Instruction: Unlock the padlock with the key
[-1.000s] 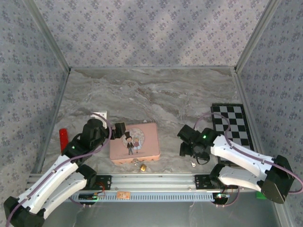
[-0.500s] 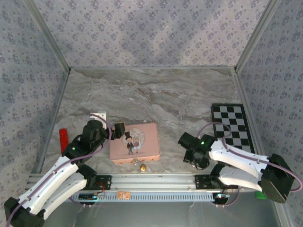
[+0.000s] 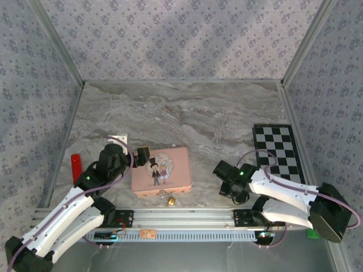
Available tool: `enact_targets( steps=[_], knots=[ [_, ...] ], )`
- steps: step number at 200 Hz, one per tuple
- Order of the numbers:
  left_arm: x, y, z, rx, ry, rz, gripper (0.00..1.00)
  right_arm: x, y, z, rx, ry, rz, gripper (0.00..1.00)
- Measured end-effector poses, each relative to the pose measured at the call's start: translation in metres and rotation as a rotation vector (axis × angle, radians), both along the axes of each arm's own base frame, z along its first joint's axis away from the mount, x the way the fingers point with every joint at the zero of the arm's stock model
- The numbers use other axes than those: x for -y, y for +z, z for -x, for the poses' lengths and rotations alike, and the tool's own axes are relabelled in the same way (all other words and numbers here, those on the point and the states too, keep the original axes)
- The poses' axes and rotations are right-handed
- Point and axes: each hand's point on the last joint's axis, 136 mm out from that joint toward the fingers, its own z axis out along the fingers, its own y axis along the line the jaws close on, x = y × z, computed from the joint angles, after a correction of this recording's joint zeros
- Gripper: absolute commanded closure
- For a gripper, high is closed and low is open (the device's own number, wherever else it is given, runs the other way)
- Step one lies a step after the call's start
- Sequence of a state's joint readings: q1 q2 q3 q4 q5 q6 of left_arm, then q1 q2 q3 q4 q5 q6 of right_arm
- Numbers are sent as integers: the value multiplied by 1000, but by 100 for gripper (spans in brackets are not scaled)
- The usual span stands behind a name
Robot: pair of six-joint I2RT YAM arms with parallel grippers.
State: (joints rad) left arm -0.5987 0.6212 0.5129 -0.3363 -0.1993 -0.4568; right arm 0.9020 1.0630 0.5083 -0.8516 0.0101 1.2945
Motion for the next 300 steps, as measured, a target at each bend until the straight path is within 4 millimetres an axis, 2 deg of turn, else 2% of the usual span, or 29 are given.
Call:
enact_targets(
  steps=[38,73,129,169,213,248,267,300],
  knots=[
    [0,0,0,1,0,1,0,-2,-5,-2,-16,5,22,53],
    [0,1,0,4,0,3,0,-13,0,-12,-9,33,22,53],
    [0,1,0,5,0,3,0,-31,7,-32,14,102,38,61],
    [-1,1,0,6,3,1,0,-41,22,-46,64,161,46,65],
    [-1,3,0,10,3,4,0,-26,32,-32,75,149,28,67],
    [-1,1,0,4,3,0,0,-1,17,-16,56,23,-38,70],
    [-1,0,0,1,3,-2,0,2,11,-12,42,-14,-59,72],
    [-1,1,0,3,3,1,0,0,10,-17,56,-54,-83,75]
  ],
)
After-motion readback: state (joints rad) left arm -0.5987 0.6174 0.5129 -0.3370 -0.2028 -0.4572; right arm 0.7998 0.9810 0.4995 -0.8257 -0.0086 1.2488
